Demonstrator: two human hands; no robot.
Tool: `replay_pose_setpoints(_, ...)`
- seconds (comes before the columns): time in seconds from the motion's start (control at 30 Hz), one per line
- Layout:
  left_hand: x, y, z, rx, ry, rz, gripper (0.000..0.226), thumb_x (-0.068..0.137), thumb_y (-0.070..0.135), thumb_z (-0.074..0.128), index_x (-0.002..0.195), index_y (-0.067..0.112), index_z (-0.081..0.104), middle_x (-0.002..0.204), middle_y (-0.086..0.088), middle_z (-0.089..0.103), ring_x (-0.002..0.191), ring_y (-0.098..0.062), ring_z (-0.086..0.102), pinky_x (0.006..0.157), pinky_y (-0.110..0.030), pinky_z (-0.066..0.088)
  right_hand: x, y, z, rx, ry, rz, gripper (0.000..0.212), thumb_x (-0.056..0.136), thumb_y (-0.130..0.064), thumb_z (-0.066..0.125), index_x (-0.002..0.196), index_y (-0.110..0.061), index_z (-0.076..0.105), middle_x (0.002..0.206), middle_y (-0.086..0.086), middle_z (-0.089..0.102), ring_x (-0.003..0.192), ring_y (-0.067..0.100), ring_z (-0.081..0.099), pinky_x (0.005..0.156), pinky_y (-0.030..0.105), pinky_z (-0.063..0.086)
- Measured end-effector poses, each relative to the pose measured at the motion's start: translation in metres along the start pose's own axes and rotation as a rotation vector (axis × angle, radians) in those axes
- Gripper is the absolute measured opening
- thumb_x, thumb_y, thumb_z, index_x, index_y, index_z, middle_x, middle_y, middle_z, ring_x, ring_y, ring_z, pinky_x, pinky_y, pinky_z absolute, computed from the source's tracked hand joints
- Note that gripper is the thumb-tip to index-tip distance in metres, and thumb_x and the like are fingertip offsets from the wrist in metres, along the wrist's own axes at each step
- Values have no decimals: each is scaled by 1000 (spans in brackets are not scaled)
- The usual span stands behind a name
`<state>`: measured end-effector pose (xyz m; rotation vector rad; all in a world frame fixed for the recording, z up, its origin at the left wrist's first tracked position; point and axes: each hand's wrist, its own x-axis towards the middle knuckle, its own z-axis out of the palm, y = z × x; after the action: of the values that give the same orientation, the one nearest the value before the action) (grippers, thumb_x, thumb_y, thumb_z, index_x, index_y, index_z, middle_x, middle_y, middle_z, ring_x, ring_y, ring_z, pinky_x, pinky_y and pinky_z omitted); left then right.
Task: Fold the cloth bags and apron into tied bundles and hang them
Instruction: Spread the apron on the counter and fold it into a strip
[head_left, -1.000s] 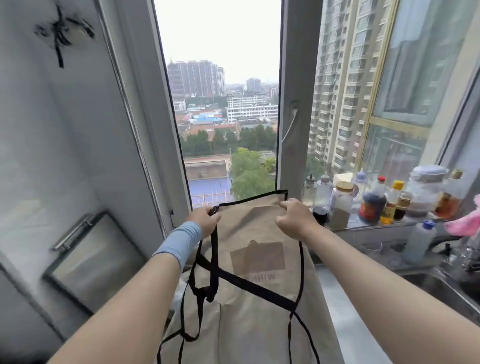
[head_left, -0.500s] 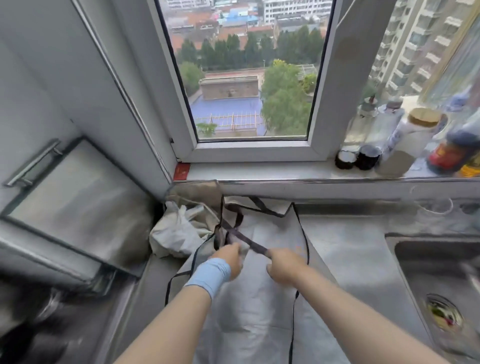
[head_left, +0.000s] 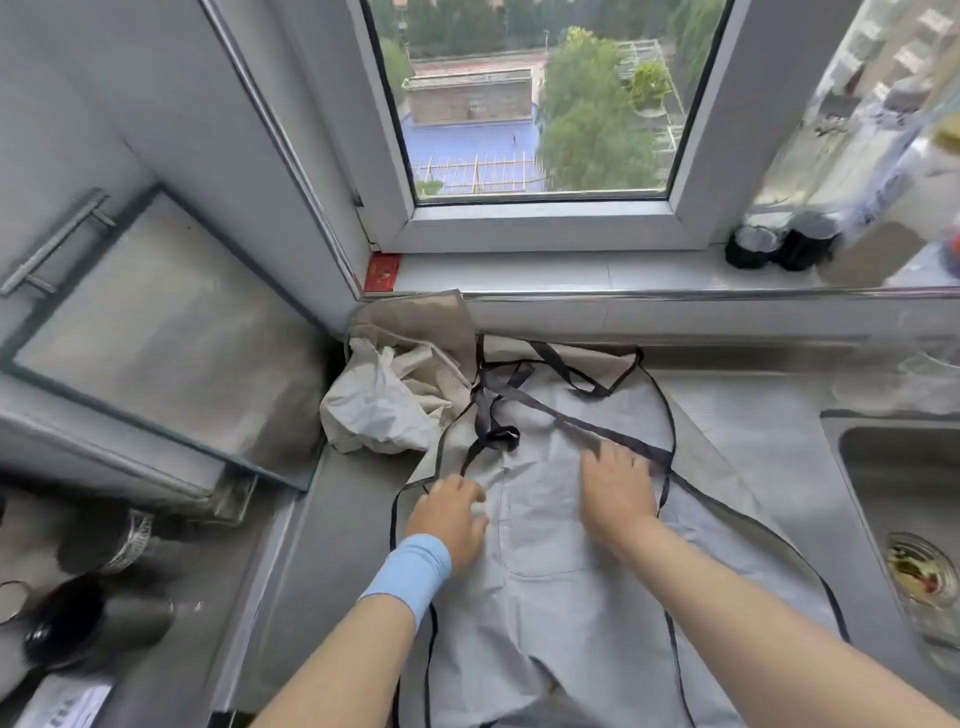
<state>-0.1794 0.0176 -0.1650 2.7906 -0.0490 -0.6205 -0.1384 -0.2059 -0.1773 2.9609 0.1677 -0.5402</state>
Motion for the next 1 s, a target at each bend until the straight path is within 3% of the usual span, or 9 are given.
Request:
replay_pose_setpoints(0.07,-15,0,-4,-99,-2,28,11,89,40,52,92,29,52,100,10,54,95,-15,52,84,-34,46,-13,-26,-2,173,119,-129,31,84,-15,48,114,-17,56,114,6,54,105,30,53,81,37,39)
replay_pose_setpoints(0.17,-41,6,-5,-145,-117,81,35,75,57,58,70,27,43,72,11,53,71,-15,52,65,-29,43,-42,-57,-1,436,9,-224,19,85,-20,48,100,-21,59,103,2,65,92,30,61,66,31,37)
replay_pose_setpoints(0.4,-98,20,7,4,-403,253,59,54,73,67,80,23,48,74,9,54,67,-16,53,56,-29,38,-119,-52,-3,538,-115,-338,20,74,-41,53,85,-26,46,79,-7,60,73,19,53,56,27,33)
replay_pose_setpoints(0.53,-122,20,38,119,-346,328,80,49,71,74,108,27,43,104,7,52,89,-19,55,74,-35,50,-157,-41,16,197,-160,-423,71,61,-64,65,117,-29,38,121,-7,46,104,16,50,78,31,37)
replay_pose_setpoints(0.6,-130,16,57,224,-308,358,88,56,57,79,124,24,33,123,2,41,108,-23,49,85,-42,50,-168,-33,34,39,-170,-391,93,68,-53,68,143,-32,19,152,1,22,138,20,31,101,40,35)
replay_pose_setpoints(0.67,-133,14,64,210,-247,338,68,75,27,73,128,19,32,130,-6,39,115,-30,46,85,-43,47,-175,-26,45,7,-119,-254,100,77,-28,69,152,-34,3,162,9,7,147,24,21,111,43,27)
replay_pose_setpoints(0.77,-133,10,57,-21,-198,206,34,87,9,52,117,21,40,118,-10,55,98,-33,58,80,-37,45,-183,-22,51,94,81,-86,83,75,-20,73,145,-27,29,149,9,31,134,29,39,97,39,36)
replay_pose_setpoints(0.87,-125,1,37,-116,-143,183,16,87,20,56,101,26,51,106,-6,64,88,-27,60,76,-29,46,-185,-16,43,282,297,9,43,70,-18,80,105,-22,56,106,-2,52,91,28,59,66,34,39)
replay_pose_setpoints(1.0,-115,-10,-15,-269,-126,142,11,81,22,70,86,29,62,91,5,69,79,-14,61,67,-19,43,-179,3,6,607,181,84,19,79,-33,77,91,-27,64,83,-14,63,84,14,61,69,32,45)
